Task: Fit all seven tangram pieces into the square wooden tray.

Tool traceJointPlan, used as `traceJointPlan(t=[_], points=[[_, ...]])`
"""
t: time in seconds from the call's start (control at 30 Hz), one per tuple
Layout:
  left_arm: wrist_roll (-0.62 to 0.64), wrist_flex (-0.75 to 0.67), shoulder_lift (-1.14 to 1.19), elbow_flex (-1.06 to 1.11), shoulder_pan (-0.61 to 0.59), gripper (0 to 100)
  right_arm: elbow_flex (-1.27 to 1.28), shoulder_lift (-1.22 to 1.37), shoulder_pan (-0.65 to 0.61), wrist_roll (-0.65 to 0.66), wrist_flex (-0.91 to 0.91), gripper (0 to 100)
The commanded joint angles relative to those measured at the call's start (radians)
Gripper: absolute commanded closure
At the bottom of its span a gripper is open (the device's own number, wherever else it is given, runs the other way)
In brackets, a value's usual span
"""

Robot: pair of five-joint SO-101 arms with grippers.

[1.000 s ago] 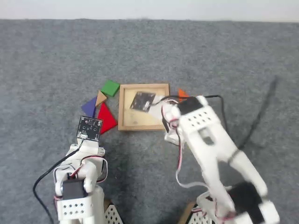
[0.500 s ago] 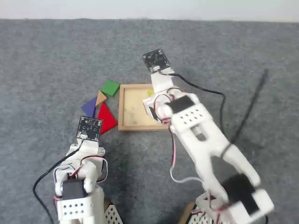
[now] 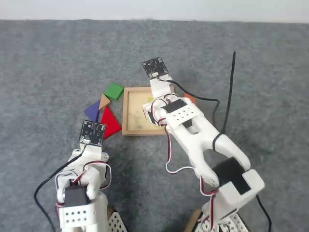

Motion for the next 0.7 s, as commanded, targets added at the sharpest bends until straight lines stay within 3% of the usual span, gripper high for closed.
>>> traceJointPlan(t=[0.0,0.4,0.67], points=[[-0.008,0.009,-0.025,-0.012,-0.006,99,-0.063,0.005,-0.007,-0.006,-0.025,98.9],[-0.008,0.009,-0.025,-0.012,-0.006,99,-0.129,0.113,-0.027,-0.006,-0.051,98.2],[-0.008,0.009,-0.025,-0.012,-0.008,99,-0.316,0.222,-0.025,-0.005,0.148,79.5]])
